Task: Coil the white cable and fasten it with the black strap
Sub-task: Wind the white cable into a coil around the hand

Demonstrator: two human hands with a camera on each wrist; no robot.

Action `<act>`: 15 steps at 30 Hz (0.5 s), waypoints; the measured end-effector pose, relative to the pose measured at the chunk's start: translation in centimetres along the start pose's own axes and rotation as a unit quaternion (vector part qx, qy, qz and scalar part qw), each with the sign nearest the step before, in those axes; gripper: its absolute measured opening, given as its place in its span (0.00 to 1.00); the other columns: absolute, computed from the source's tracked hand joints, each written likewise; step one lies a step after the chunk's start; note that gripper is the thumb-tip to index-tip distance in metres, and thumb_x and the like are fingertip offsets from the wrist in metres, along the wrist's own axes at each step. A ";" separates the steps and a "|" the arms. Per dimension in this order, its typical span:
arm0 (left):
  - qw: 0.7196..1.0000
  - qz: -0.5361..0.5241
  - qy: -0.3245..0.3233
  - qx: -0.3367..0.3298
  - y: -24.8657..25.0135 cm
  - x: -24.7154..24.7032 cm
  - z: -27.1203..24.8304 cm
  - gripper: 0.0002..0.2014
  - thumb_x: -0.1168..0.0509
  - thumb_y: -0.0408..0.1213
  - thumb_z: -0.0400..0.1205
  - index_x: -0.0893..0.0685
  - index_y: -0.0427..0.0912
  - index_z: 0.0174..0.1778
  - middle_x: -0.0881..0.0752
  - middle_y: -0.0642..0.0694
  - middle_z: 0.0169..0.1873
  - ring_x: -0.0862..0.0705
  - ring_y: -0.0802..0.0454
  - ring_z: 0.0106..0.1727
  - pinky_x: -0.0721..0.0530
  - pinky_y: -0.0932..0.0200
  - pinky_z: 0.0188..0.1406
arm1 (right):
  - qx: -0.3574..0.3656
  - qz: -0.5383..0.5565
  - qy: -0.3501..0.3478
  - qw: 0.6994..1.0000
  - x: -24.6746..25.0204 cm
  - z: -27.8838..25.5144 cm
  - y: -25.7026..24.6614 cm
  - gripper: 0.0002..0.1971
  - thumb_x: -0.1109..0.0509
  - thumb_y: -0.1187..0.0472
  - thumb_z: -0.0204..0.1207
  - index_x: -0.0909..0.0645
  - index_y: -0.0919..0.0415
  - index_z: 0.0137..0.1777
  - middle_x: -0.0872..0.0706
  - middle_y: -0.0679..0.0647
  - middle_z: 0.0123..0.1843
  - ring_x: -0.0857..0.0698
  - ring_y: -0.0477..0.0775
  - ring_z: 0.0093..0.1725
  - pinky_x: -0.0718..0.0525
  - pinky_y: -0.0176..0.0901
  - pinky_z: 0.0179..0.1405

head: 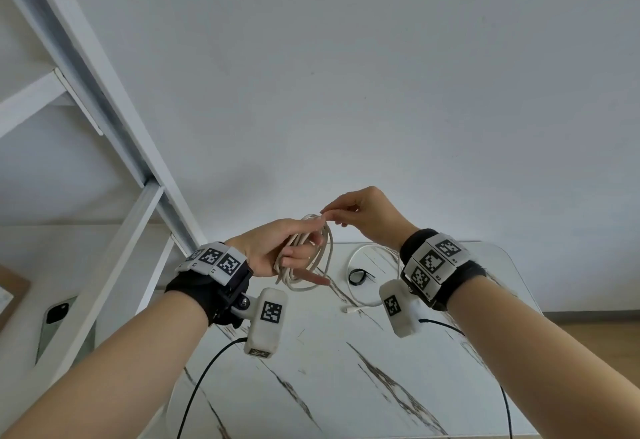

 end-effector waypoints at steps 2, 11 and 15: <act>1.000 -0.012 -0.007 -0.017 0.5 -0.5 -0.4 0.13 0.40 0.41 0.83 0.22 0.39 0.34 0.35 0.52 0.12 0.36 0.57 0.12 0.25 0.39 0.60 | -0.007 0.042 0.013 0.999 -0.3 -0.1 0.8 0.06 0.27 0.64 0.74 0.10 0.65 0.45 0.11 0.57 0.35 0.20 0.45 0.32 0.19 0.36 0.38; 0.993 -0.088 0.001 -0.079 2.6 -1.9 -1.4 0.12 0.45 0.40 0.84 0.26 0.40 0.37 0.30 0.51 0.15 0.28 0.59 0.14 0.18 0.64 0.21 | -0.031 0.097 0.040 0.994 -2.0 -0.7 2.7 0.09 0.35 0.62 0.81 0.13 0.60 0.50 0.15 0.53 0.34 0.17 0.51 0.38 0.16 0.46 0.48; 0.987 -0.132 -0.013 -0.087 3.2 -2.0 -1.4 0.11 0.44 0.41 0.82 0.25 0.41 0.36 0.32 0.53 0.13 0.33 0.61 0.10 0.22 0.67 0.16 | -0.043 0.092 0.045 0.994 -3.2 -1.2 3.3 0.11 0.39 0.65 0.82 0.15 0.67 0.52 0.16 0.54 0.35 0.18 0.52 0.39 0.17 0.43 0.48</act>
Point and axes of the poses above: each hand's wrist, its own z-axis towards the middle knuckle, its own x-axis out of the back of the hand, y = z × x, the point moved 4 cm from there along z, towards the middle knuckle
